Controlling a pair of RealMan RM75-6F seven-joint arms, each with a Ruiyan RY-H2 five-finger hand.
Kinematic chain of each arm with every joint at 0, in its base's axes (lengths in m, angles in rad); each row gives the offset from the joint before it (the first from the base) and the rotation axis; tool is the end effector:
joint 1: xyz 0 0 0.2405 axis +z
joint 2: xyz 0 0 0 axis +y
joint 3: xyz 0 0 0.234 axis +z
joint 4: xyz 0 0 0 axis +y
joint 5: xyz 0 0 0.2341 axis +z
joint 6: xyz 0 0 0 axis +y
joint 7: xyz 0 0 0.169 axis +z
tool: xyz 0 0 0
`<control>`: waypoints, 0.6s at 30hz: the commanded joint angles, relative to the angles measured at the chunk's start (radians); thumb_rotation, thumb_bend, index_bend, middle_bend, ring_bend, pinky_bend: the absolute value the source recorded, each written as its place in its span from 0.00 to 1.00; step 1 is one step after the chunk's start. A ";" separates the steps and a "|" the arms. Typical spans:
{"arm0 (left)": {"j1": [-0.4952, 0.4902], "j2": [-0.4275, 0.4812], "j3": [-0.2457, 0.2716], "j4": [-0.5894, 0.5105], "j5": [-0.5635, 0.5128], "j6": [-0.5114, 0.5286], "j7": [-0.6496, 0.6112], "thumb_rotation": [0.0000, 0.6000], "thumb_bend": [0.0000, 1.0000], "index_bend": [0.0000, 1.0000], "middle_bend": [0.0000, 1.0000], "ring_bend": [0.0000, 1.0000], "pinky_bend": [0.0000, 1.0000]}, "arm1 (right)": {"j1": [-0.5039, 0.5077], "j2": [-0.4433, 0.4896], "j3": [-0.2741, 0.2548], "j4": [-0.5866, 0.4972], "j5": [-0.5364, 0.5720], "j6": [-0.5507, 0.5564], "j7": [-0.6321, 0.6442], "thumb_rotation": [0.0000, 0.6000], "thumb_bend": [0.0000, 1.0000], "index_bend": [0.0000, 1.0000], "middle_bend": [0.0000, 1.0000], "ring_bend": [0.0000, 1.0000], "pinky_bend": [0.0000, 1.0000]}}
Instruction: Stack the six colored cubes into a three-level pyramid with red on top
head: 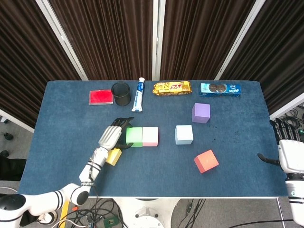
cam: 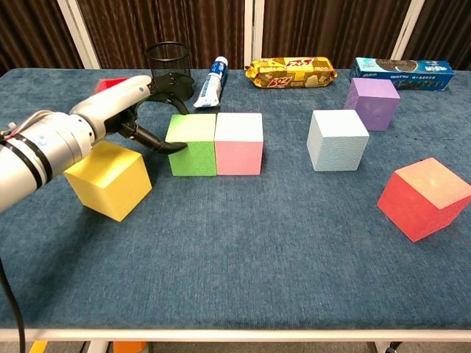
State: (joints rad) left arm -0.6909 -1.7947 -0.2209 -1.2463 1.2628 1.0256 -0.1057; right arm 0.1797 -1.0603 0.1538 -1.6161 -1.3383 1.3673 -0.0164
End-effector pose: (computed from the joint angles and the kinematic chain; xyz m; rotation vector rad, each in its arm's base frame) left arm -0.1145 0.3517 -0.0909 -1.6596 -1.3138 -1.2829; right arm -0.3036 -0.2589 0.1565 1.3182 -0.8805 0.8666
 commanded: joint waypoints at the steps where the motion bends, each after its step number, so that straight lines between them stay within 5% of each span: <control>1: 0.000 -0.003 0.002 0.004 0.005 0.004 0.003 1.00 0.24 0.08 0.42 0.07 0.07 | 0.000 0.001 0.000 -0.001 0.000 0.000 -0.001 1.00 0.00 0.00 0.00 0.00 0.00; 18: 0.000 -0.009 -0.004 0.015 0.008 0.009 0.011 1.00 0.24 0.08 0.40 0.07 0.07 | 0.000 0.004 -0.001 -0.002 0.003 -0.005 0.003 1.00 0.00 0.00 0.00 0.00 0.00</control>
State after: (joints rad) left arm -0.6911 -1.8043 -0.2248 -1.2310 1.2704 1.0344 -0.0946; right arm 0.1796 -1.0563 0.1528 -1.6183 -1.3356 1.3619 -0.0132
